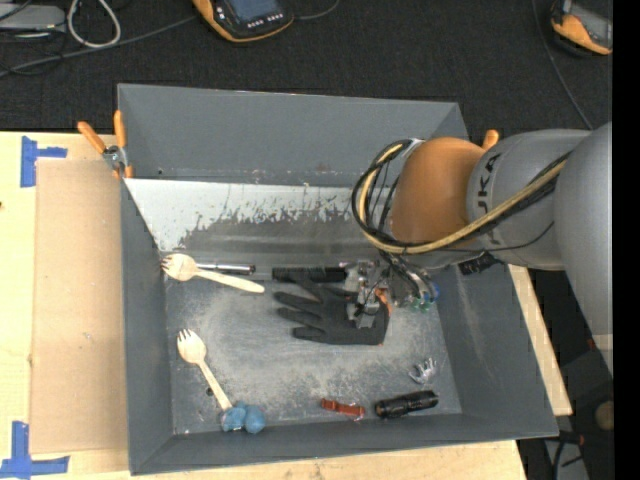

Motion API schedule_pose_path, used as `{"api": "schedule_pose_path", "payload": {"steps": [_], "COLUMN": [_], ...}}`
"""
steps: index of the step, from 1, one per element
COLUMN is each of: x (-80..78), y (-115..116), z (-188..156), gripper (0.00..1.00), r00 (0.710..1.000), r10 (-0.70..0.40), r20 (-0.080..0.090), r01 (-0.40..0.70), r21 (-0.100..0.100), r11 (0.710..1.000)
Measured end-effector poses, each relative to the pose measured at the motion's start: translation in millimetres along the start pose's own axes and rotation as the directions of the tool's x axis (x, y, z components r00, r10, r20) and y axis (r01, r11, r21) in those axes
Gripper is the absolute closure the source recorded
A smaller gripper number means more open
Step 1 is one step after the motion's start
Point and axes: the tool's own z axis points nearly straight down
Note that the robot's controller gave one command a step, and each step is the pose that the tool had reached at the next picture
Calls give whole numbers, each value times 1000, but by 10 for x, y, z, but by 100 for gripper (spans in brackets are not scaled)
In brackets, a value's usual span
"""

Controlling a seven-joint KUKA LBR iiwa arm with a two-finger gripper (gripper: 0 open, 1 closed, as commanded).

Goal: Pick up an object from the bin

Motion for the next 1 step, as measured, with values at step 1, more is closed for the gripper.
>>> {"api": "schedule_pose_path", "payload": {"steps": [1], "x": [0], "y": [0], "z": [0], "gripper": [100], "r00": [1000], "r10": [-1], "r20": [0], "r01": [1], "r21": [0], "r11": [1000]}}
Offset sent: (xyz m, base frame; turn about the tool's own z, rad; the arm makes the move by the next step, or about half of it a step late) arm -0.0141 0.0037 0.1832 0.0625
